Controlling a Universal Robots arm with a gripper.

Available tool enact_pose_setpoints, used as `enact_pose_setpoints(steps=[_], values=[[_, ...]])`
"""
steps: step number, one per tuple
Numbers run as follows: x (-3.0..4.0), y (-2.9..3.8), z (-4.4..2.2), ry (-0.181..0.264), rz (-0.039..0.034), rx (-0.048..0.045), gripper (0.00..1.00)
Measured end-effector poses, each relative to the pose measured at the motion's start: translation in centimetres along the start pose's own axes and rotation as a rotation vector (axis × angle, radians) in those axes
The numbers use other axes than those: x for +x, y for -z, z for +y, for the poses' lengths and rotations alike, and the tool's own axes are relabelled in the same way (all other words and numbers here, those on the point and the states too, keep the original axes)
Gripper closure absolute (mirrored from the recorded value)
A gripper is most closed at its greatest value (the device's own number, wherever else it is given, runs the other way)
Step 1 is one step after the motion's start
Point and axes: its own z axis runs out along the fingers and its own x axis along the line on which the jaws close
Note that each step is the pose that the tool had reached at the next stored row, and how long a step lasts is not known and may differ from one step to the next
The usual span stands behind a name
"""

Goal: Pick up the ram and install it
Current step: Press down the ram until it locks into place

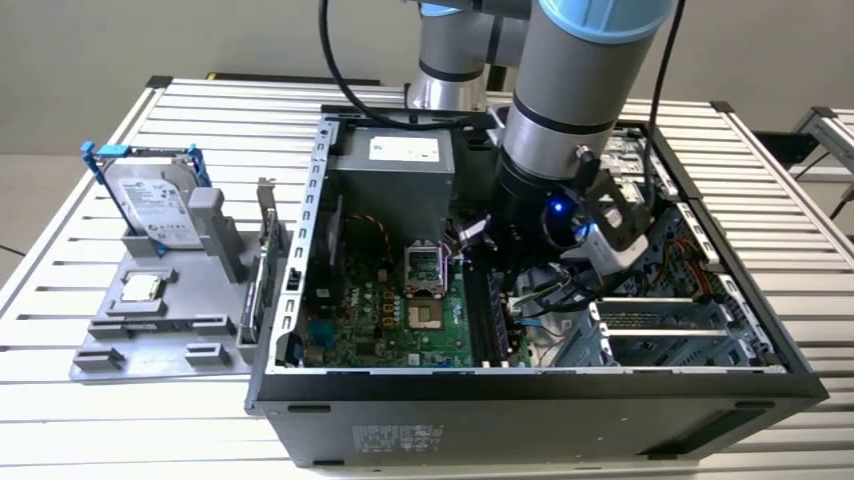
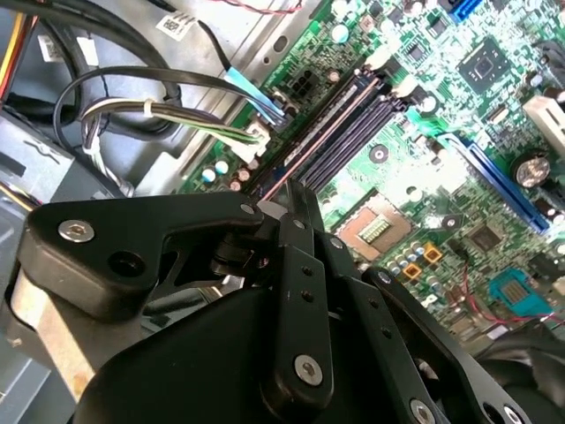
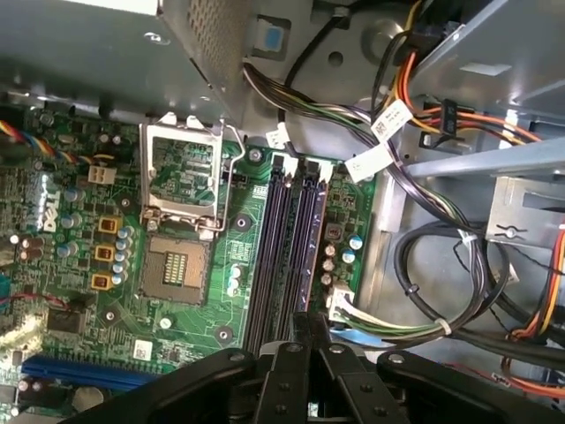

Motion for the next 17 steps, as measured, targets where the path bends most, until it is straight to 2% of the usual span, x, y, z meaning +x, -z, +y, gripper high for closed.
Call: enact_pose_setpoints(steps=[17], values=[[0.01,-0.01,0.01,0.165,-0.0024,-0.0022,1.0]])
